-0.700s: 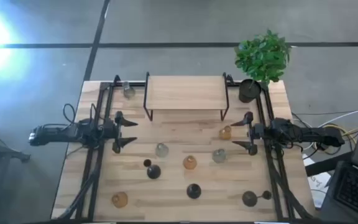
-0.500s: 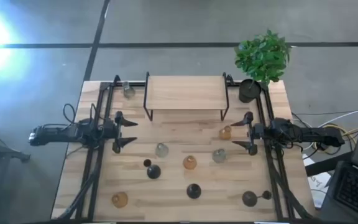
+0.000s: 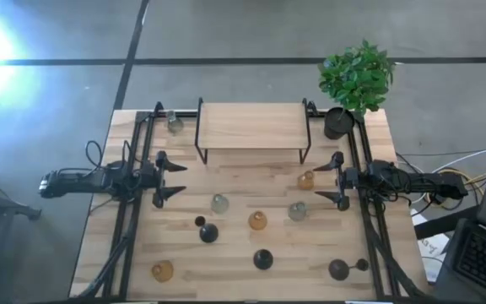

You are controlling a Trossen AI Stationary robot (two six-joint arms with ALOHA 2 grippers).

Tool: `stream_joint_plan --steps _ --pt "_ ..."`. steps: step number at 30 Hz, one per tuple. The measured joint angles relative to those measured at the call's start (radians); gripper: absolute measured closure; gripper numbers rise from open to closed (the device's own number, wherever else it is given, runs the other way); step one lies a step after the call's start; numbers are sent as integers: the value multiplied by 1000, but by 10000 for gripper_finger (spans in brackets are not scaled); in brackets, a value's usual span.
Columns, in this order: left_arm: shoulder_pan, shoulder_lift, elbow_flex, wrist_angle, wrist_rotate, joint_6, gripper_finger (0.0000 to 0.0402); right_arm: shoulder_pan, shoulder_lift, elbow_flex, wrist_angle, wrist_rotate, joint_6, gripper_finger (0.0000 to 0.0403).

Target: Pick & Place candle stick holders

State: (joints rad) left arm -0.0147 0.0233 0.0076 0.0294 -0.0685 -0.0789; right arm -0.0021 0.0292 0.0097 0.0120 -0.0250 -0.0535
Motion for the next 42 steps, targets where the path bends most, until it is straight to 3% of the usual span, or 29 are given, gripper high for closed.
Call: stream_joint_plan --steps 13,15,18,21,23,24,26,28,32,36,42 --pt "0 0 0 0 0 0 78 0 3 0 59 5 -34 46" --pt "0 0 0 0 0 0 78 0 6 0 193 22 19 46" --pt "0 0 0 0 0 0 78 -2 10 0 606 39 179 46" --pt "0 0 0 0 0 0 78 -7 22 5 1092 102 127 46" --pt "0 0 0 0 0 0 78 -7 32 47 1274 84 82 46" --pt "0 0 0 0 0 0 78 -6 33 85 1280 38 59 46" --pt "0 0 0 0 0 0 78 -6 46 188 1145 -65 -16 46" --pt "0 0 0 0 0 0 78 -6 87 328 856 -133 -67 46" --pt "0 0 0 0 0 0 78 -6 301 618 409 -122 -110 46" --pt "0 0 0 0 0 0 78 -7 540 866 156 38 -136 46" --pt "0 0 0 0 0 0 78 -7 783 1179 -408 375 -72 46"
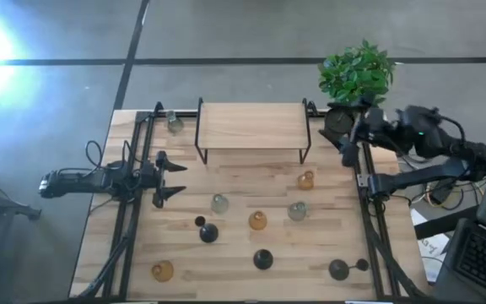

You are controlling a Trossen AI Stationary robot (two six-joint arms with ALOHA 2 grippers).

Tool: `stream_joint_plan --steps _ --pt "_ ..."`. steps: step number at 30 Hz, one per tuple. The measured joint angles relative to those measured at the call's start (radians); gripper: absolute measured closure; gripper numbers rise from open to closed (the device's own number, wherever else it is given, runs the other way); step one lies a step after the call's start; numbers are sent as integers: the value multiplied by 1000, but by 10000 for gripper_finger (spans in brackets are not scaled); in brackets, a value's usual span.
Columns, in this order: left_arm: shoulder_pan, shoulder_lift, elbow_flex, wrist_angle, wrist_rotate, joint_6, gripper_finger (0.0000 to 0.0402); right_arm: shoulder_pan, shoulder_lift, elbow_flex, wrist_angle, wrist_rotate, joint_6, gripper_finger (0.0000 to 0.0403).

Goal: Pick & Place candle stick holders
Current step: Put the top right orange candle holder on the shelf

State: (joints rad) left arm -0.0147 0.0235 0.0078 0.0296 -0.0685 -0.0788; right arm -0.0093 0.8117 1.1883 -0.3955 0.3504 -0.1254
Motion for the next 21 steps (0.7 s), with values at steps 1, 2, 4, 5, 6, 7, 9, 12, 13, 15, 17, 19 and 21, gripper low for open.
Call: stream_joint_plan --steps 1,2,4,5,6,7,9,12,13,15,17,19,21 --pt "0 0 0 0 0 0 78 0 30 43 -82 26 29 46" --pt "0 0 0 0 0 0 78 0 56 80 -163 40 47 46" --pt "0 0 0 0 0 0 78 0 104 141 -296 43 75 46" --pt "0 0 0 0 0 0 78 0 125 164 -337 44 86 46" --pt "0 0 0 0 0 0 78 0 142 181 -372 44 101 46" --pt "0 0 0 0 0 0 78 0 154 193 -397 44 119 46" --pt "0 0 0 0 0 0 78 0 165 208 -427 45 133 46" --pt "0 0 0 0 0 0 78 0 163 215 -447 45 140 46" --pt "0 0 0 0 0 0 78 0 163 213 -445 45 150 46" --pt "0 0 0 0 0 0 78 0 163 209 -446 45 198 46" --pt "0 0 0 0 0 0 78 0 164 207 -445 44 255 46" --pt "0 0 0 0 0 0 78 0 166 204 -441 45 282 46" --pt "0 0 0 0 0 0 78 0 180 193 -437 45 325 46"
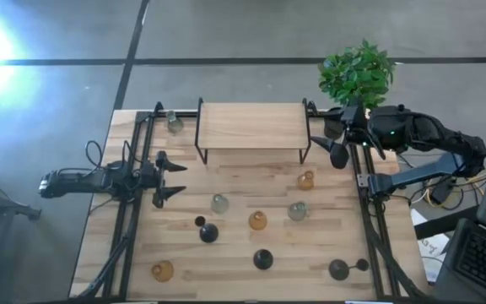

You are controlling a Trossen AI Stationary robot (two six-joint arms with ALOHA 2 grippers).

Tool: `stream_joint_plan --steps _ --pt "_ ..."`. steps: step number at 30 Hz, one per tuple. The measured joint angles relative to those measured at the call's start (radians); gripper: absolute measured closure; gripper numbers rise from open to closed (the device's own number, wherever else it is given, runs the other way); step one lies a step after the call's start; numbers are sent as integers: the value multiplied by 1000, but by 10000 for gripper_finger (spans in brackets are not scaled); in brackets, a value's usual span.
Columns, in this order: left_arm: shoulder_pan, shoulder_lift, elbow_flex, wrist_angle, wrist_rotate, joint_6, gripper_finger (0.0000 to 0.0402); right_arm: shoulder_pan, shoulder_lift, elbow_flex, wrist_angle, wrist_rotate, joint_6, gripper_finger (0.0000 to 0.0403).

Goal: Pick & Place candle stick holders
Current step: Put the top right orange candle holder on the shelf

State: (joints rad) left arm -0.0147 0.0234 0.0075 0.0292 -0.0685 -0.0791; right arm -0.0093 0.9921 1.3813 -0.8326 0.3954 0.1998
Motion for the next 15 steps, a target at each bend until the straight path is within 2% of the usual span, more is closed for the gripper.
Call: stream_joint_plan --steps 6,10,15 --pt "0 0 0 0 0 0 78 0 96 -62 -3 -3 159 46" --pt "0 0 0 0 0 0 78 1 145 -91 -37 -59 385 46" --pt "0 0 0 0 0 0 78 39 158 -152 -207 -112 653 51"
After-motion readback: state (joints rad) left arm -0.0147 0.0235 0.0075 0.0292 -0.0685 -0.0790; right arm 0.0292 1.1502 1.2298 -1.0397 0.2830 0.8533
